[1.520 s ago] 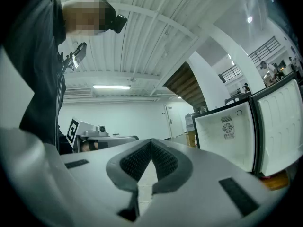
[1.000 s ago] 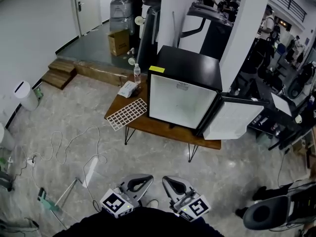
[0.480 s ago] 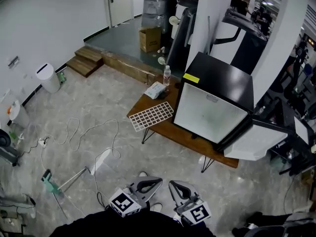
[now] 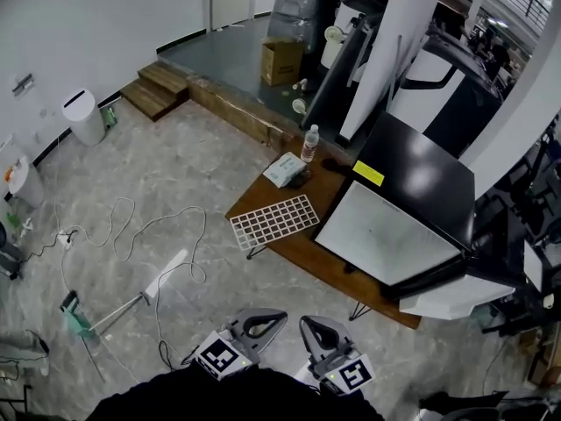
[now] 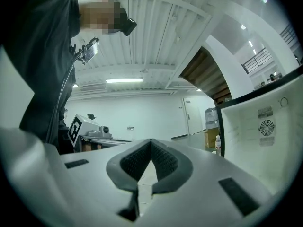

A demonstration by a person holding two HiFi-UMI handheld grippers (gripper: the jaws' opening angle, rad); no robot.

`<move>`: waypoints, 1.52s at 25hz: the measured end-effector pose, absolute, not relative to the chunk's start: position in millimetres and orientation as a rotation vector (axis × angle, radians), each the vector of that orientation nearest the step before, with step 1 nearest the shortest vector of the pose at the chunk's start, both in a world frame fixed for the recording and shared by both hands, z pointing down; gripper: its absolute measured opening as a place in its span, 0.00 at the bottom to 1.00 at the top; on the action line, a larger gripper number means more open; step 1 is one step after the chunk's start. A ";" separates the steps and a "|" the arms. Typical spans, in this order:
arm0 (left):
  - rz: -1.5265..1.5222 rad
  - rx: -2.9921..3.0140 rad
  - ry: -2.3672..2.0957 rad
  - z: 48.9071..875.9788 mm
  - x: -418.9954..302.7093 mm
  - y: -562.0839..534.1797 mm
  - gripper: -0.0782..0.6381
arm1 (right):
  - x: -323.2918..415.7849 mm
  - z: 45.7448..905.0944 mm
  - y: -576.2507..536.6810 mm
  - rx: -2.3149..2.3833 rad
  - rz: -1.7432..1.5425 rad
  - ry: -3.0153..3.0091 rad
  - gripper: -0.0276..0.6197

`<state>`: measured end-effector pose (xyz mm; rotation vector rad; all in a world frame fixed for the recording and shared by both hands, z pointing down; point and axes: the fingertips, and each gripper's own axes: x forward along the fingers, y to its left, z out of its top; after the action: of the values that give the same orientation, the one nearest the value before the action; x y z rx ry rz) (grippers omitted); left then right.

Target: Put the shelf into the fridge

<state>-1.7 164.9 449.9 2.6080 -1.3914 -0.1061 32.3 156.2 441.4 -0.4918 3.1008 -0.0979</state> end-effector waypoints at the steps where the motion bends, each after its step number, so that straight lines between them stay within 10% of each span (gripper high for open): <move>1: -0.120 2.597 -1.402 450.8 -11.3 153.8 0.11 | 23.1 440.1 144.6 -0.487 -0.079 3.111 0.05; 18: -0.238 2.398 -1.559 496.8 -155.2 27.6 0.11 | -116.3 452.0 1.7 -0.395 -0.110 3.151 0.05; 38: -1.134 1.294 -1.487 774.4 -211.1 -21.3 0.29 | -123.5 551.4 -70.2 -0.006 -0.389 3.257 0.05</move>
<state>-211.1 -21.3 774.4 1.2945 -1.4873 -1.1336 -123.5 -70.2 551.4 -0.0063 3.2568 -0.3887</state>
